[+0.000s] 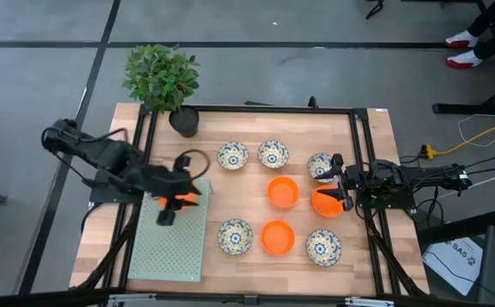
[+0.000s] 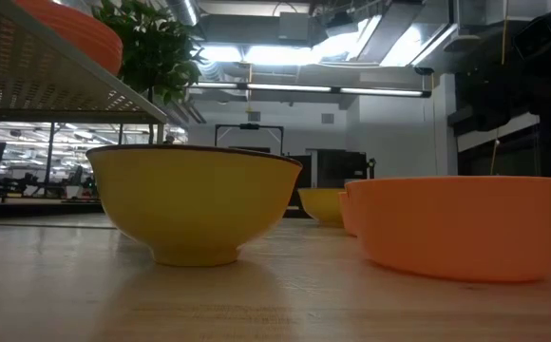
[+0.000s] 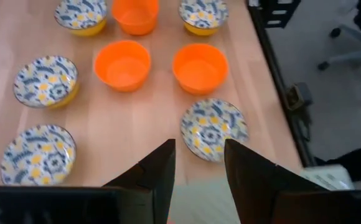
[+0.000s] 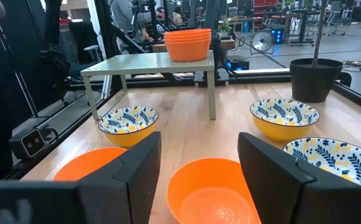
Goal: Pick & Place Mini bowls
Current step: Stack the orange bowl on top of the orange bowl on the shelf
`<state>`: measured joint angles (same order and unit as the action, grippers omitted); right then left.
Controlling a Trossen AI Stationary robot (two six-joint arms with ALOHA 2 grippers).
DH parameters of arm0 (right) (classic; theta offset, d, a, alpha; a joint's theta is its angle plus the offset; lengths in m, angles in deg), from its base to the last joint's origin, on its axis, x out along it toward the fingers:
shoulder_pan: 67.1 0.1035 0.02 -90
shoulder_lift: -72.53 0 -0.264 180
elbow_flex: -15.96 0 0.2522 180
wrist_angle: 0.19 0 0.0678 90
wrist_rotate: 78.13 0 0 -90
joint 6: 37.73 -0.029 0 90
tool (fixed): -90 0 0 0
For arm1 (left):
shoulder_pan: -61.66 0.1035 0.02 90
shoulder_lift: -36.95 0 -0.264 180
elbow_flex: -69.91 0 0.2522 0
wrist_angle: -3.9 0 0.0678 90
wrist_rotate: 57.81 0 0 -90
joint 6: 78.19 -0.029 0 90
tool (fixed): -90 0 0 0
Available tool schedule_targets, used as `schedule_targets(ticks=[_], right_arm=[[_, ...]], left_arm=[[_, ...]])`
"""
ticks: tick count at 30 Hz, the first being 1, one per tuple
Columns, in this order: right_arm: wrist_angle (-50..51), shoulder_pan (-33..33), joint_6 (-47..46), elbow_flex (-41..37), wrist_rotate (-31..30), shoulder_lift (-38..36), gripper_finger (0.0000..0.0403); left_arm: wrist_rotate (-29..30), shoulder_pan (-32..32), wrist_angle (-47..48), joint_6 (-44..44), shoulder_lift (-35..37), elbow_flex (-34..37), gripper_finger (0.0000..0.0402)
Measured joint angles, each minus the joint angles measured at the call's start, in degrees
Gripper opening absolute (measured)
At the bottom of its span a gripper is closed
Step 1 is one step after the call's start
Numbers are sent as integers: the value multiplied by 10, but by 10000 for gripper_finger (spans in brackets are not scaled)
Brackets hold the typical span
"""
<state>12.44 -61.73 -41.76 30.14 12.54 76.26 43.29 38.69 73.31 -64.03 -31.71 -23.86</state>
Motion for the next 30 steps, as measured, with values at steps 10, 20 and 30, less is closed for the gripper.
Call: schedule_targets(ticks=[10,20,30], right_arm=[[0,0,0,0,0,0,213],[0,0,0,0,0,0,213],[0,0,0,0,0,0,213]], left_arm=[[-96,158,-143,-82,-111,0,132],[-140,203,-170,-102,-215,0,128],[-136,198,-173,-184,-290,-26,127]])
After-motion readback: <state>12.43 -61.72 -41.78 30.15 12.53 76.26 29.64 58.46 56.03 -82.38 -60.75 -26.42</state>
